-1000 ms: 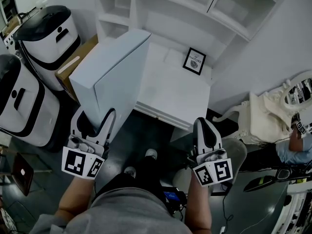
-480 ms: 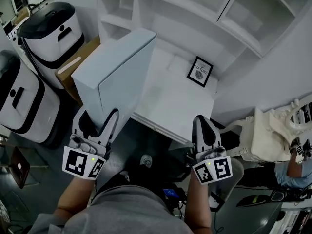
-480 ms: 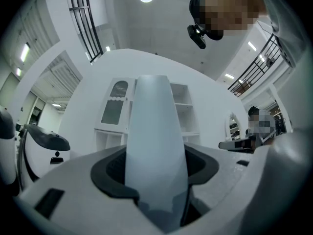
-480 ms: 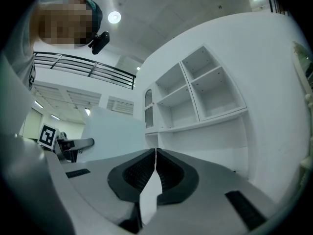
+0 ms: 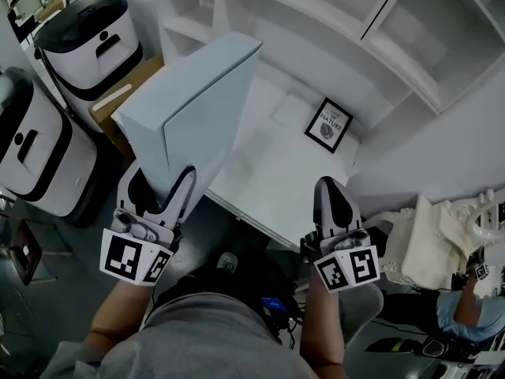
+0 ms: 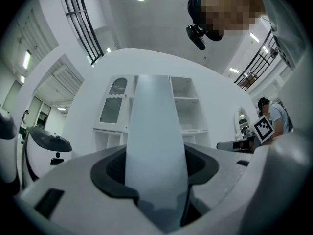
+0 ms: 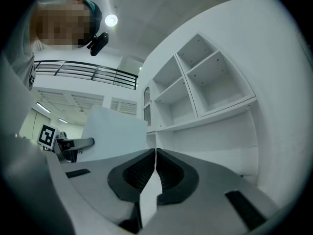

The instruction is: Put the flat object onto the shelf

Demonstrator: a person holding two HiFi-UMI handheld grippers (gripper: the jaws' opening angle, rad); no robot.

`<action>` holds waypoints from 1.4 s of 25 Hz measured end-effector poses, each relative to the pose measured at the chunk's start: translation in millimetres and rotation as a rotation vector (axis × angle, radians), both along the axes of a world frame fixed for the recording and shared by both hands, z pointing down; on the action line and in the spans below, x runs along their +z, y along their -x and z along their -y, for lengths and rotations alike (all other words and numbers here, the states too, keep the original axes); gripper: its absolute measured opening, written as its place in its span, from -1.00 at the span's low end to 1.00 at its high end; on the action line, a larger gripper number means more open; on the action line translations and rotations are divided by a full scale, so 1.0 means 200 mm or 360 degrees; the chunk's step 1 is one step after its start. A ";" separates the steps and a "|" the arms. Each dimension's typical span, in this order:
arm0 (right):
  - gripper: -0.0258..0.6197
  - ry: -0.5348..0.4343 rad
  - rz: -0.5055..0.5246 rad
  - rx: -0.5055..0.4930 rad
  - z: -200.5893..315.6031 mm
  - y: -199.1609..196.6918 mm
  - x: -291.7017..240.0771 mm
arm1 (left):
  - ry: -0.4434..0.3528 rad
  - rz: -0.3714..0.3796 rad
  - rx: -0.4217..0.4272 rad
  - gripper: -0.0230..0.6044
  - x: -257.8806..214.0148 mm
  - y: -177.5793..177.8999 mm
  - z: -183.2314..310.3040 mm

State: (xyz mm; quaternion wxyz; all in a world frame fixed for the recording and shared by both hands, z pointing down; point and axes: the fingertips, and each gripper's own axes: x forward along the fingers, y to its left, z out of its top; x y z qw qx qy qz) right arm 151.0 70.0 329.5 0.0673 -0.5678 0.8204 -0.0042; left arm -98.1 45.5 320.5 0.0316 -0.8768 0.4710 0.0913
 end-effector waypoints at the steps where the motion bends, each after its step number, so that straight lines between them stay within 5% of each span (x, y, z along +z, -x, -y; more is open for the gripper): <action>1: -0.83 0.0005 0.0001 -0.0013 0.02 -0.02 0.01 | 0.0004 -0.0004 -0.0012 -0.07 0.00 -0.02 0.01; 18: -0.83 0.0112 0.0067 -0.0080 0.26 -0.23 0.15 | 0.0043 0.0005 -0.0114 -0.07 0.03 -0.20 0.19; 35: -0.83 0.0110 0.0080 0.0032 0.57 -0.29 0.14 | 0.0036 0.0017 -0.0022 -0.07 0.07 -0.25 0.57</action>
